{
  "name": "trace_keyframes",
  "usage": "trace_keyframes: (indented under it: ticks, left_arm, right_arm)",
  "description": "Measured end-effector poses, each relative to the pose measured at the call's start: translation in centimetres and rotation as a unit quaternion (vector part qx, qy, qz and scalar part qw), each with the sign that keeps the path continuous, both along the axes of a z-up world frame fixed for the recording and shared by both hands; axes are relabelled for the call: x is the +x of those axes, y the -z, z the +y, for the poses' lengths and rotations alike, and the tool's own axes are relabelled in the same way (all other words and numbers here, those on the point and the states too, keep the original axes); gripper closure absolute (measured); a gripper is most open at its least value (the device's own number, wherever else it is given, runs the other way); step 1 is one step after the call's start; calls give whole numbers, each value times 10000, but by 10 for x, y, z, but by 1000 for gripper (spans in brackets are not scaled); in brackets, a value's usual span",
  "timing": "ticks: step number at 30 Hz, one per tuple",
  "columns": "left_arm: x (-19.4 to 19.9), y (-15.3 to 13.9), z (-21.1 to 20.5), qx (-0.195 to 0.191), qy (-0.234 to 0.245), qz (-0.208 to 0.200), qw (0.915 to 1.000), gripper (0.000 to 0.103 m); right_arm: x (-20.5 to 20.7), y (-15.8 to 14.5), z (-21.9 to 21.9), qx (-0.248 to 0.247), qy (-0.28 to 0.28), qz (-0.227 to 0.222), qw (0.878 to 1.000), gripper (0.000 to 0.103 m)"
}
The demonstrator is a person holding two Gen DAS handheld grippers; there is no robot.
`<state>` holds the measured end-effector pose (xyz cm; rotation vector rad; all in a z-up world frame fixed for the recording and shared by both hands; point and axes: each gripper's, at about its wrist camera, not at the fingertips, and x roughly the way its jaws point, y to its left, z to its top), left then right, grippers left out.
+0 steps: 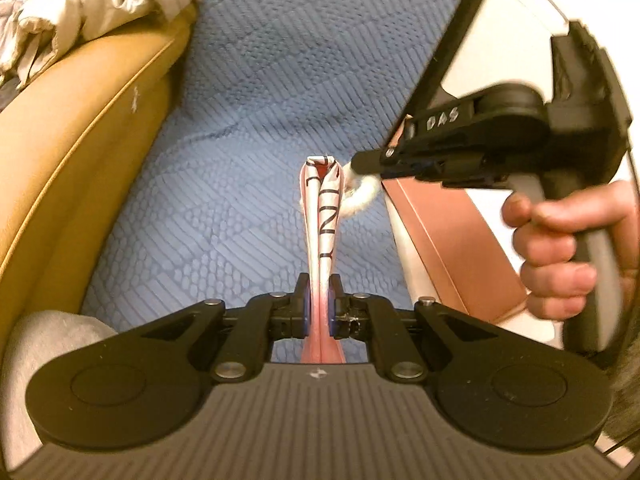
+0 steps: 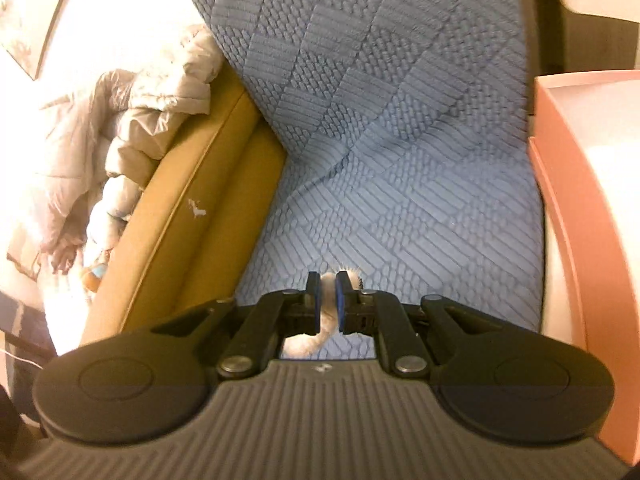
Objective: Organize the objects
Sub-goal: 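Carry the hair tie to the strip end held by the left tool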
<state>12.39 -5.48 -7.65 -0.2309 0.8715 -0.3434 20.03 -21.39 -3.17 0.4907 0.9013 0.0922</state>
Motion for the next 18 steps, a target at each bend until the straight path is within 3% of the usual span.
trace_keyframes:
  ticks: [12, 18]
  left_arm:
    - [-31, -12, -39, 137, 523, -147, 9984, 93]
    - [-37, -21, -53, 213, 571, -365, 9975, 93]
  right_arm:
    - [-60, -72, -8, 431, 271, -661, 9965, 93]
    - [-82, -78, -5, 715, 267, -579, 9954, 93]
